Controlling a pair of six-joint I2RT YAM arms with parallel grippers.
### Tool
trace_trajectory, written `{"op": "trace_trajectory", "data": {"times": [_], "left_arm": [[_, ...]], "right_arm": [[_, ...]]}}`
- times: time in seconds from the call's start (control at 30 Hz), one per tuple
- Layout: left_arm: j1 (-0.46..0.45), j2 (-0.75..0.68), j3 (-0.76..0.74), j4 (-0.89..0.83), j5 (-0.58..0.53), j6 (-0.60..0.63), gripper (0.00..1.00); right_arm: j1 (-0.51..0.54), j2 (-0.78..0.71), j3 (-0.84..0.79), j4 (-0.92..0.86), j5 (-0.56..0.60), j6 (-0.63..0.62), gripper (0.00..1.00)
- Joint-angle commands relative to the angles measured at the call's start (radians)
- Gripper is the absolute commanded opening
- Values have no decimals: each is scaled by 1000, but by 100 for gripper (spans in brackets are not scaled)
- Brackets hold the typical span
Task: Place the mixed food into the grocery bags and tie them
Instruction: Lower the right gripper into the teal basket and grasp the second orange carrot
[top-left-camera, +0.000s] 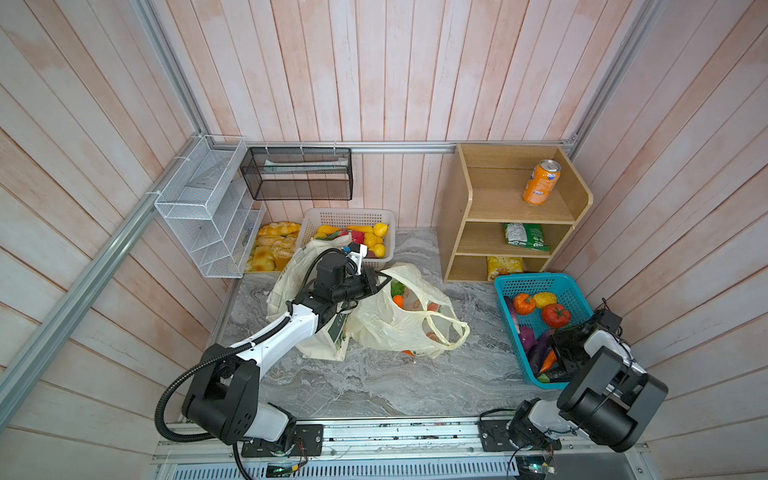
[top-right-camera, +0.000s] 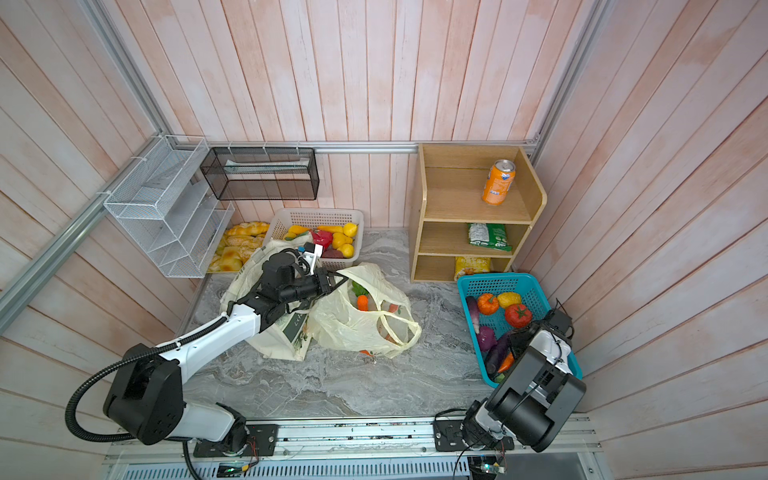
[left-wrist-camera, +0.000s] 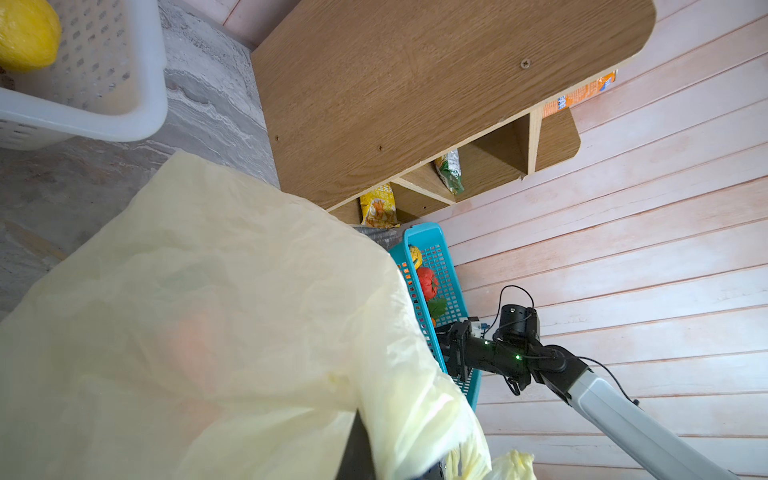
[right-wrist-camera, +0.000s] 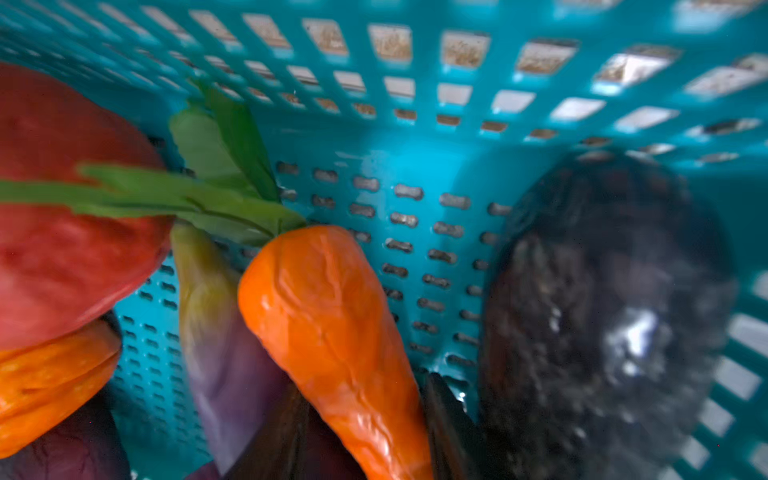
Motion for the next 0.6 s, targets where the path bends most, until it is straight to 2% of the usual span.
{"op": "trace_trajectory", "data": {"times": [0.0,0.1,0.3,0.57], "left_arm": [[7,24,27,39,27,-11,0],[7,30,28,43,33,-14,0],[7,27,25,38,36,-16,0],[8,20,20,10,35,-4,0]], "right_arm": [[-5,4,11,3,-23,-9,46],[-5,-4,9,5,-23,-17,43],[-4,-71,-3,16,-44,-20,21],[-6,-197,4,20,-121,12,19]]}}
